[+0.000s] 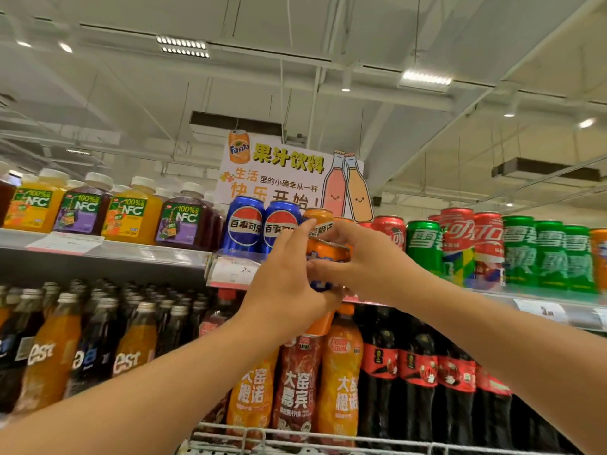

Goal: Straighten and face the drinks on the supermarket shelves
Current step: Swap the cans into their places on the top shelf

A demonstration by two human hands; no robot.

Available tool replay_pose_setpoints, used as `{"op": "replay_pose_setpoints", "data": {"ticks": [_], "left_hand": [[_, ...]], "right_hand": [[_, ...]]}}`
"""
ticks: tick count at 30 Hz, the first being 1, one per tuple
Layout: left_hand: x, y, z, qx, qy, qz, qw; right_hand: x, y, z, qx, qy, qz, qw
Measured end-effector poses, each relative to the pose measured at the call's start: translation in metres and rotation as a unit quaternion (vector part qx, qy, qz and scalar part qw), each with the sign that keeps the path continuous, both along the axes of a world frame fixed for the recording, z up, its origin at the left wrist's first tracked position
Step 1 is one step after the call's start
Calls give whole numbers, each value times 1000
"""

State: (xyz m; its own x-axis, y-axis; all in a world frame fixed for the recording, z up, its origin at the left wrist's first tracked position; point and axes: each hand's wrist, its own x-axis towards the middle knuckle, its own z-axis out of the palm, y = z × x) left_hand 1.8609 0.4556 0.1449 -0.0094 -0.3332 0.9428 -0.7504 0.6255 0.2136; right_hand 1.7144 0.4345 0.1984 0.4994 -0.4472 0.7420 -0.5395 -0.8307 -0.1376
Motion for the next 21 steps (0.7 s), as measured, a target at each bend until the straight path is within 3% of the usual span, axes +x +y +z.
{"op": "replay_pose_setpoints", "data": {"ticks": [4,7,9,11,13,21], "left_hand": [[-7,-6,5,46,19,-31,998],[12,-12,-2,58,-61,82,993],[27,-18,-13,98,-179,241,949],[36,-23,-26,152,-257,326,897],[39,-27,-35,170,-279,350,878],[36,-29,-36,155,-292,388,861]], "right_hand": [[-20,-8,19,31,-17,10,999],[-35,-17,44,27,-38,-8,999],[-40,-24,62,12,-46,-36,998],[-40,-34,75,-6,-53,-62,997],[-39,-44,85,-18,-63,-76,995],[-20,-79,92,-27,-27,-141,989]]}}
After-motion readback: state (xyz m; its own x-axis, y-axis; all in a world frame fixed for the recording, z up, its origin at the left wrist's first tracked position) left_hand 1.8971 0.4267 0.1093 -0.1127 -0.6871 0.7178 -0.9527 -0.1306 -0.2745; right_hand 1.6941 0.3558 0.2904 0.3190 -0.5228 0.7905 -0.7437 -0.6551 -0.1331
